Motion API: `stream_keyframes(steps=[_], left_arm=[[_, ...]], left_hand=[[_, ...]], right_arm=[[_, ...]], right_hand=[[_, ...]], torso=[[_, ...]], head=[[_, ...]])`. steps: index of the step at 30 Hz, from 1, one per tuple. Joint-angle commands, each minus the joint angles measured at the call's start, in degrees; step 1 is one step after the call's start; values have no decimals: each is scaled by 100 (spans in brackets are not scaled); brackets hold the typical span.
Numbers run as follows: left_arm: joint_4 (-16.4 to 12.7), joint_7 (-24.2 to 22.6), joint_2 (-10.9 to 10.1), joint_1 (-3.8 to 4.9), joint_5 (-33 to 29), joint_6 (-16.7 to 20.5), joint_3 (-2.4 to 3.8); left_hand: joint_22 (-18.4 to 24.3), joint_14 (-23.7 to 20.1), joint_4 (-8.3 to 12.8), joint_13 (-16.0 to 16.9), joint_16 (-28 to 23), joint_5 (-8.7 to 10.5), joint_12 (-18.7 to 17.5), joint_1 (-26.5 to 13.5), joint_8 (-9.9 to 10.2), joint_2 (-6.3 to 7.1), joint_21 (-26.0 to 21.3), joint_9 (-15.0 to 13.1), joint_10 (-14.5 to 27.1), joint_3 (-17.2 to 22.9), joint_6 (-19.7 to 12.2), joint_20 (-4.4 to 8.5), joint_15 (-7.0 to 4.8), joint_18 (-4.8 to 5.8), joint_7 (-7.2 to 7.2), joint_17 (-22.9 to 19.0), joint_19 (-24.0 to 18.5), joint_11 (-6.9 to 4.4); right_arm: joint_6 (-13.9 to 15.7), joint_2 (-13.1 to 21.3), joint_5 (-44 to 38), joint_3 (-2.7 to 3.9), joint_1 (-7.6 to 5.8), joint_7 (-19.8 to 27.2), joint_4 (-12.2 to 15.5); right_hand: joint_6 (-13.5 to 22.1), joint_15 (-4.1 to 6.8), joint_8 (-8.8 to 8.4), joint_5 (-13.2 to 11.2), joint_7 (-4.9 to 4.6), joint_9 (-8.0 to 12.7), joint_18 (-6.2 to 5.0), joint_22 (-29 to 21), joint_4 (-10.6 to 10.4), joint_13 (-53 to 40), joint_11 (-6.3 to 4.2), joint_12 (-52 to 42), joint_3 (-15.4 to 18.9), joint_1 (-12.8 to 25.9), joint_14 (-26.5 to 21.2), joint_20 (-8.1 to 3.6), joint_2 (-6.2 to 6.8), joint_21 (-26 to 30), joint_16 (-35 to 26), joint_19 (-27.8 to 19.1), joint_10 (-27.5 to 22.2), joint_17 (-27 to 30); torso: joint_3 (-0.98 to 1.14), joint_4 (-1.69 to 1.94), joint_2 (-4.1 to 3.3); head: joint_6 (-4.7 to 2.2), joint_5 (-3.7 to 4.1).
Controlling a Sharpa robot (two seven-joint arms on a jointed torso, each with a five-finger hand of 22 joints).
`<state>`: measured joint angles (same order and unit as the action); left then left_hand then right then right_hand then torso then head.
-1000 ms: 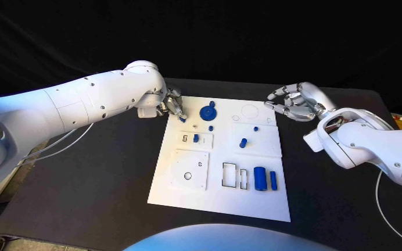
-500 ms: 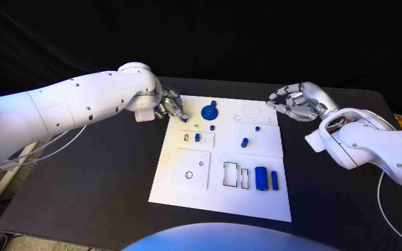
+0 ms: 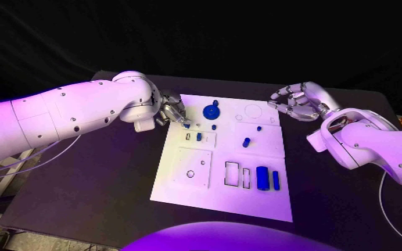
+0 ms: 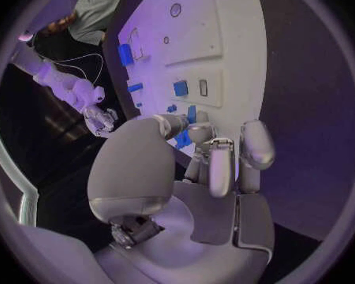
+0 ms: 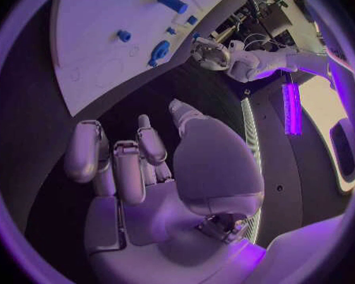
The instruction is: Assemble the parts on the task board
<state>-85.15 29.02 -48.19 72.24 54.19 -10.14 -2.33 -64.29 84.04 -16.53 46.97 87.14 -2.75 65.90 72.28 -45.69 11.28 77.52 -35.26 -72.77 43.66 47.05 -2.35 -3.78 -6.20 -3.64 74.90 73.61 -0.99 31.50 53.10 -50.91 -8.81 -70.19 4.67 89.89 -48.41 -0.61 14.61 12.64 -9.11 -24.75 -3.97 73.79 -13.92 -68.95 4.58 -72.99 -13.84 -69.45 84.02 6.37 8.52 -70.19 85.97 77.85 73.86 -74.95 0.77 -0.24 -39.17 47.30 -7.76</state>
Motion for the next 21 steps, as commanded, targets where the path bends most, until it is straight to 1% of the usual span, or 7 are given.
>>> stream_keyframes(steps=[1,2,5,8,12,15,21], left_arm=[[-105,-92,-32,-37,416,184,2],[-123,-92,-39,-49,472,178,2],[-155,-98,-45,-91,628,142,0],[-172,-101,-41,-131,752,106,0],[-198,-101,-30,-178,842,33,-1],[-212,-100,-11,-211,883,-6,-1],[-209,-95,30,-256,912,-64,-4]], left_hand=[[-20,434,739,37,28,-24,40,-54,-121,18,35,-595,-59,796,65,4,-48,67,64,854,48,-19],[-29,435,740,56,30,-24,52,-62,-131,23,39,-600,-70,806,70,5,-50,68,67,859,54,-22],[-47,439,748,83,35,-25,71,-71,-149,34,48,-608,-89,829,78,9,-55,72,76,872,65,-29],[-81,446,769,151,47,-26,120,-104,-202,78,67,-629,-139,886,111,20,-69,78,97,898,87,-48],[-90,447,771,161,48,-27,127,-110,-211,85,72,-632,-147,897,116,22,-71,80,101,900,93,-51],[-100,450,773,184,53,-27,142,-115,-217,91,77,-635,-161,907,120,24,-74,82,103,912,99,-54],[-124,451,777,221,54,-28,170,-144,-246,110,91,-645,-193,940,143,32,-83,87,116,913,114,-65]], right_arm=[[-58,-2,-54,0,8,17,-1],[-58,-4,-54,0,10,18,-2],[-59,-7,-54,0,14,19,-3],[-61,-9,-54,0,17,20,-4],[-62,-10,-54,0,21,21,-4],[-62,-10,-54,0,22,22,-2],[-63,-8,-53,0,24,21,4]], right_hand=[[48,44,23,27,-6,-10,-117,-5,-34,5,-18,10,-7,-37,335,-16,-15,13,-21,-35,-36,-379],[48,44,23,27,-6,-10,-117,-5,-34,5,-18,10,-7,-37,335,-16,-15,13,-21,-35,-36,-379],[48,44,23,27,-6,-10,-117,-5,-34,5,-18,10,-7,-37,335,-16,-15,13,-21,-35,-36,-379],[48,44,23,27,-6,-10,-117,-5,-34,5,-18,10,-7,-37,335,-16,-15,13,-21,-35,-36,-379],[48,44,23,27,-6,-10,-117,-5,-34,5,-18,10,-7,-37,335,-16,-15,13,-21,-35,-36,-379],[48,44,23,27,-6,-10,-117,-5,-34,5,-18,10,-7,-37,335,-16,-15,13,-21,-35,-36,-379],[48,44,23,27,-6,-10,-117,-5,-34,5,-18,10,-7,-37,335,-16,-15,13,-21,-35,-36,-379]], torso=[[2,15,10],[2,16,12],[5,1,10],[6,-7,4],[5,-7,0],[10,-1,-4],[8,-4,-7]], head=[[9,-6],[13,-9],[19,-31],[18,-41],[23,-39],[27,-41],[46,-30]])
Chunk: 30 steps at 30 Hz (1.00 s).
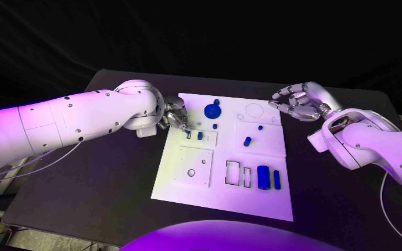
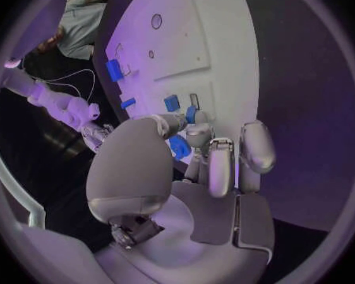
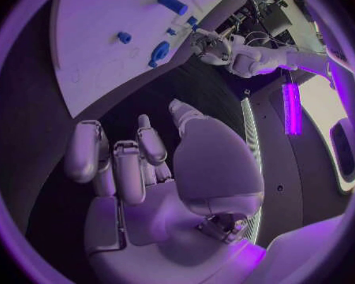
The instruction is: Assemble the parts on the task board
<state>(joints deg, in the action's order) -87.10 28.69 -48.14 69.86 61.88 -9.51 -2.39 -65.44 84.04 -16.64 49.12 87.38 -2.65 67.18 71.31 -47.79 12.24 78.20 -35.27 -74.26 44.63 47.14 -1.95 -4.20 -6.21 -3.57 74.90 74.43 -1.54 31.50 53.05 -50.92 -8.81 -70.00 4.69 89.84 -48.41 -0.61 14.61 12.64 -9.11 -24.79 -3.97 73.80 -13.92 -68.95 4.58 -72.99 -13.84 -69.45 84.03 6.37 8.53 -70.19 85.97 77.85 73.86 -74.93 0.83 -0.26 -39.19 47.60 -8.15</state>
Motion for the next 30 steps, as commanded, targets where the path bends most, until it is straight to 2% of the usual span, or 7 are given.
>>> stream_keyframes(steps=[1,12,30], left_arm=[[-8,-62,32,-25,145,-140,0],[-19,-54,55,-57,156,-229,-5],[-33,-23,39,-67,208,-448,-14]], left_hand=[[-9,452,789,6,33,-38,41,-51,-40,13,22,-645,-45,850,137,-8,-42,88,112,917,32,-12],[-10,453,792,-1,35,-39,40,-80,-69,18,24,-656,-54,891,158,-1,-49,88,124,922,32,-22],[-10,454,815,-3,37,-40,39,-93,-92,24,25,-667,-59,944,164,6,-57,88,133,927,31,-32]], right_arm=[[-62,-2,-53,0,5,19,9],[-70,2,-42,0,5,15,9],[-69,4,-29,0,5,12,8]], right_hand=[[52,45,32,51,-6,-7,-116,-2,-54,7,-18,9,8,-55,336,-17,-18,14,-20,-32,-37,-387],[53,45,34,54,-6,-7,-116,-3,-57,14,-18,15,11,-58,336,-17,-18,16,-21,-33,-43,-386],[54,45,36,57,-6,-7,-116,-1,-65,9,-18,10,15,-58,337,-17,-22,14,-20,-31,-39,-390]], torso=[[1,-1,-3],[1,7,4],[-2,4,2]], head=[[18,12],[53,10],[46,-4]])
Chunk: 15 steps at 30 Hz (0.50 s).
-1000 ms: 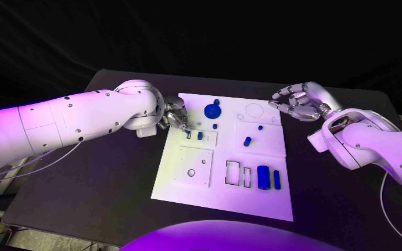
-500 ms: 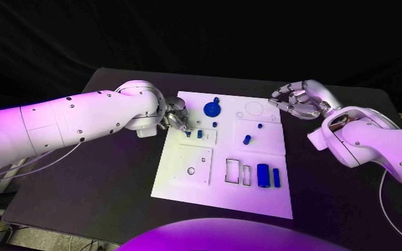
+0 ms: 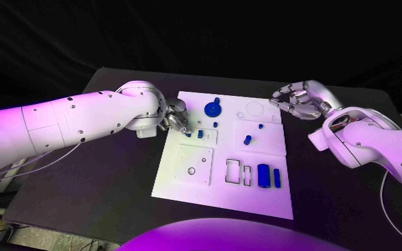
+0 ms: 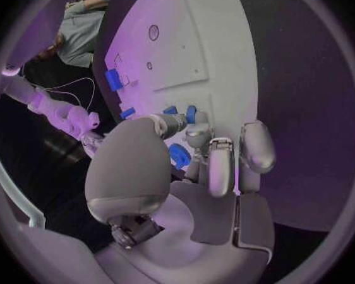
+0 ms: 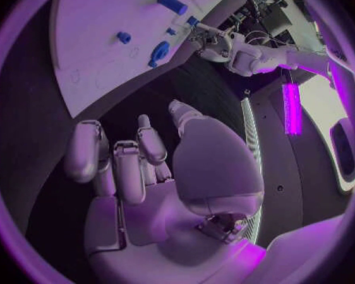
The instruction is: Assemble the parts on the task board
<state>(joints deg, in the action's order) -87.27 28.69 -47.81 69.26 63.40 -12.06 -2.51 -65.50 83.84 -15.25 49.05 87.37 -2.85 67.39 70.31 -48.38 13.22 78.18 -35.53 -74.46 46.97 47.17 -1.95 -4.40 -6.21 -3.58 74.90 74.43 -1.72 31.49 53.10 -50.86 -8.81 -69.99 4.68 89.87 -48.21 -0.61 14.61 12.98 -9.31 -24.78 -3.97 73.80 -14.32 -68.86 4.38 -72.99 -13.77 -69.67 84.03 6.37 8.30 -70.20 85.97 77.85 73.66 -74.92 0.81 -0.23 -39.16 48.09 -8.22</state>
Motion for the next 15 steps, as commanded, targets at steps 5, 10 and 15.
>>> stream_keyframes(steps=[5,10,15], left_arm=[[5,-11,11,-8,60,-227,-2],[32,-5,38,-12,62,-220,-5],[62,13,88,-40,36,-214,-10]], left_hand=[[2,473,688,-8,35,-21,12,-2,-43,-66,25,-646,-39,728,163,9,-40,86,136,921,27,-16],[2,473,688,-8,35,-21,12,-2,-43,-66,25,-646,-39,728,163,9,-40,86,136,921,27,-16],[-1,470,633,-11,31,-13,12,-137,-103,-95,25,-678,-50,779,178,19,-48,87,146,910,25,-22]], right_arm=[[-65,-4,-35,0,4,17,7],[-62,-1,-35,0,4,17,10],[-64,6,-35,0,4,11,13]], right_hand=[[34,45,36,23,13,-9,-116,-1,-25,0,2,10,7,-36,337,-17,1,15,-20,-32,-19,-392],[34,45,36,23,13,-9,-116,-1,-25,0,2,10,7,-36,337,-17,1,15,-20,-32,-19,-392],[34,45,36,23,13,-9,-116,-1,-25,0,2,10,7,-36,337,-17,1,15,-20,-32,-19,-392]], torso=[[2,-9,0],[0,-5,-9],[2,2,-2]], head=[[-17,-6],[-13,2],[-3,14]])
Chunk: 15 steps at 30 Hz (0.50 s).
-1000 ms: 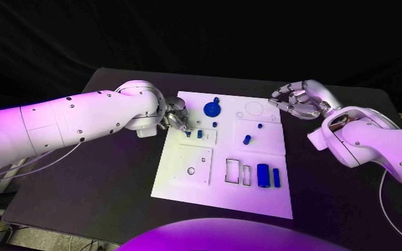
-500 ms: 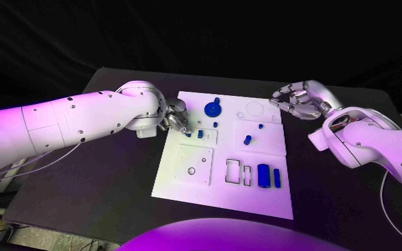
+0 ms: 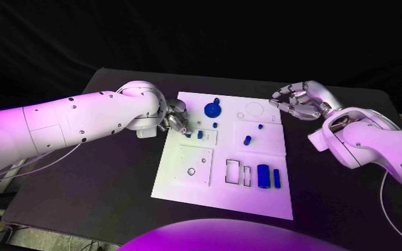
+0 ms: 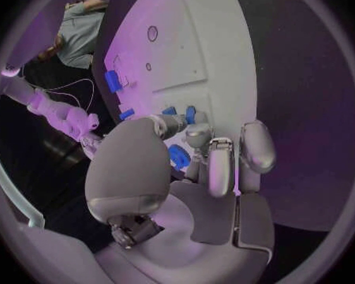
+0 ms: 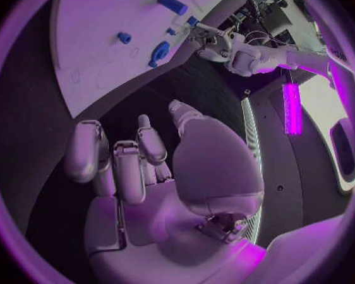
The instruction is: Assemble the parts on the task board
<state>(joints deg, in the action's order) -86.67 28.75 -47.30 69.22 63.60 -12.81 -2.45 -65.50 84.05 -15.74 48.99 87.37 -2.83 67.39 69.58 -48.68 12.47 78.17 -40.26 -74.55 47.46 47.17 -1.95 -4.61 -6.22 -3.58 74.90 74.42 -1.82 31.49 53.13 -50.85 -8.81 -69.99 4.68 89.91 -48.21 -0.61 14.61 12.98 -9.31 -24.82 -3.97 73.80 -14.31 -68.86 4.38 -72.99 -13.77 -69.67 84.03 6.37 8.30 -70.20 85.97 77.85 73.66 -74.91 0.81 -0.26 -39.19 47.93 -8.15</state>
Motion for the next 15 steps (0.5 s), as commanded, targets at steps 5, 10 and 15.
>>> stream_keyframes(steps=[5,10,15], left_arm=[[17,22,68,-56,-8,-138,-17],[27,34,86,-65,-30,-176,-18],[36,39,93,-69,-41,-210,-18]], left_hand=[[-17,454,637,4,39,-12,22,-167,-136,-39,32,-240,-54,726,200,27,-37,91,166,930,34,-26],[-29,458,588,17,47,-11,35,-265,-208,-43,36,-282,-72,687,239,37,-51,93,193,948,41,-45],[-68,468,544,16,63,-11,40,-352,-259,-26,54,-315,-87,616,261,49,-66,101,218,986,67,-64]], right_arm=[[-63,8,-36,0,4,7,10],[-64,11,-37,0,4,6,10],[-64,12,-37,0,4,5,9]], right_hand=[[34,45,36,23,13,-5,-116,-1,-25,0,2,10,7,-36,337,-17,0,15,-20,-32,-19,-392],[34,45,36,23,13,-5,-116,-1,-25,0,2,10,7,-36,337,-17,0,15,-20,-32,-19,-392],[34,45,37,24,13,-5,-116,-1,-29,0,2,10,10,-37,337,-17,-1,15,-21,-31,-19,-391]], torso=[[0,-6,-4],[0,-1,0],[0,10,3]], head=[[19,17],[31,37],[41,37]])
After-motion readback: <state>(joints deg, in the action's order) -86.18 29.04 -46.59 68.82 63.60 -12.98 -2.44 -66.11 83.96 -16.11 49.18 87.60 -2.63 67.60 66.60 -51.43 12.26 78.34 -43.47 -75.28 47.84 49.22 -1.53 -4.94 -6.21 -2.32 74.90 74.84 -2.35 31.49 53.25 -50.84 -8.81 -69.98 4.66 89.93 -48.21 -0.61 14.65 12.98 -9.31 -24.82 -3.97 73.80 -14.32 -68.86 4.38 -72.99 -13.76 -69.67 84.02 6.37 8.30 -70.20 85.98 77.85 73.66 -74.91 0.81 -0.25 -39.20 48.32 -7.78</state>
